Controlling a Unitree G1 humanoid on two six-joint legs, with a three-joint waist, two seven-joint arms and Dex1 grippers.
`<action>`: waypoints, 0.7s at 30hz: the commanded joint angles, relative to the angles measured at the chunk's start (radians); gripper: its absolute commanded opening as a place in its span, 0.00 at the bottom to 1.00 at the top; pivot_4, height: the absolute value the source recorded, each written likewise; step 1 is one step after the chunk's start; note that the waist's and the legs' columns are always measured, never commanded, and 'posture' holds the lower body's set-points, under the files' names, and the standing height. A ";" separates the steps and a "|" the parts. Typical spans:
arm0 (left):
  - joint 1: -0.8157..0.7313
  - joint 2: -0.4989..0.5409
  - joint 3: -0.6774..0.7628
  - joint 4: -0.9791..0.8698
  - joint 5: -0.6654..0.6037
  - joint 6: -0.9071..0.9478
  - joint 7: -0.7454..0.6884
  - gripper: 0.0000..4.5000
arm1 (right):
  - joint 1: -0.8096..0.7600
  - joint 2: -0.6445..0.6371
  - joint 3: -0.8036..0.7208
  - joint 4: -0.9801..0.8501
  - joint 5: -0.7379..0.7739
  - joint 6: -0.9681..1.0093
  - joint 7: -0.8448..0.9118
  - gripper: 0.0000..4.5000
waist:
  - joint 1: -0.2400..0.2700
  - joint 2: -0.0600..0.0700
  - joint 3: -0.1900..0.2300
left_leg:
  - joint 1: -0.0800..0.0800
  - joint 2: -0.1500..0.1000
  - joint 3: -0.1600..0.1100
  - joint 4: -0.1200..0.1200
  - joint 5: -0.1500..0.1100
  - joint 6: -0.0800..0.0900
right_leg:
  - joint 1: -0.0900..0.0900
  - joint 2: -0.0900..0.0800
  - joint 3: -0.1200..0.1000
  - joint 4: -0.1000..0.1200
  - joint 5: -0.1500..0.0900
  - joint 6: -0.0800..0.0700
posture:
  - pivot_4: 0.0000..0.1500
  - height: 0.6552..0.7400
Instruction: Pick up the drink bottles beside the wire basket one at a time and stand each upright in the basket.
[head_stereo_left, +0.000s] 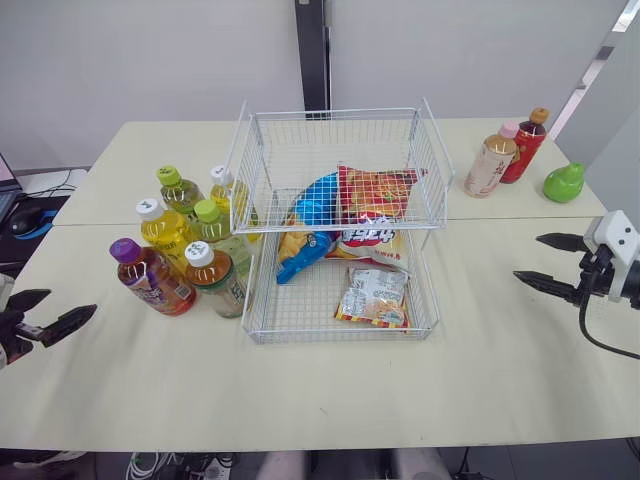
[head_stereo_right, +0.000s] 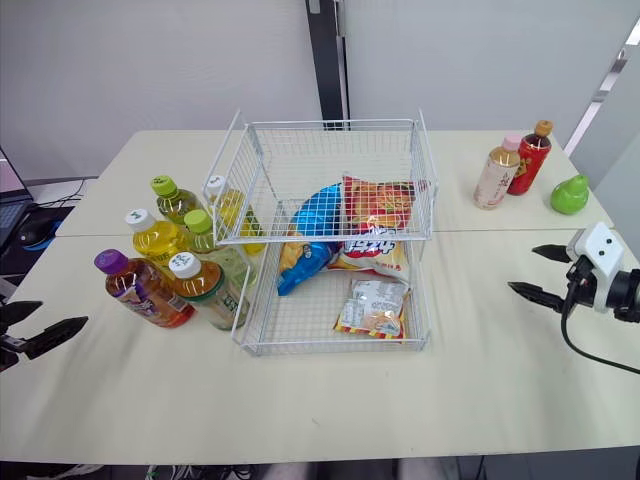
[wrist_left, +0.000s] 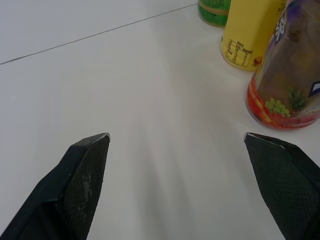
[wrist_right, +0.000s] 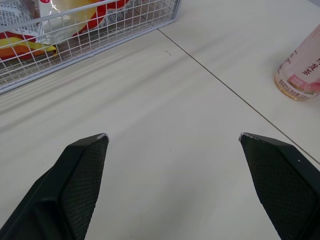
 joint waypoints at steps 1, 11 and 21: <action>0.007 0.009 0.042 -0.020 -0.016 -0.011 -0.006 0.99 | 0.000 -0.028 -0.041 -0.013 0.012 -0.014 0.017 1.00 | 0.000 0.000 0.000 | 0.000 0.000 0.000 0.000 0.000 0.000 | 0.000 0.000 0.000 0.000 0.000 0.000 | 1.00 1.00; 0.064 -0.037 0.068 -0.146 -0.054 0.041 0.012 0.99 | 0.047 -0.052 -0.114 -0.104 0.062 0.038 0.038 1.00 | 0.002 0.000 0.000 | 0.000 0.000 0.000 0.000 0.000 0.000 | 0.000 0.000 0.000 0.000 0.000 0.000 | 1.00 1.00; 0.037 -0.032 0.057 -0.130 -0.062 0.082 0.027 0.99 | 0.071 -0.144 -0.434 -0.583 0.512 0.493 -0.007 1.00 | 0.002 0.001 0.000 | 0.000 0.003 0.000 0.000 0.000 0.000 | 0.000 0.001 0.000 0.000 0.000 0.000 | 1.00 1.00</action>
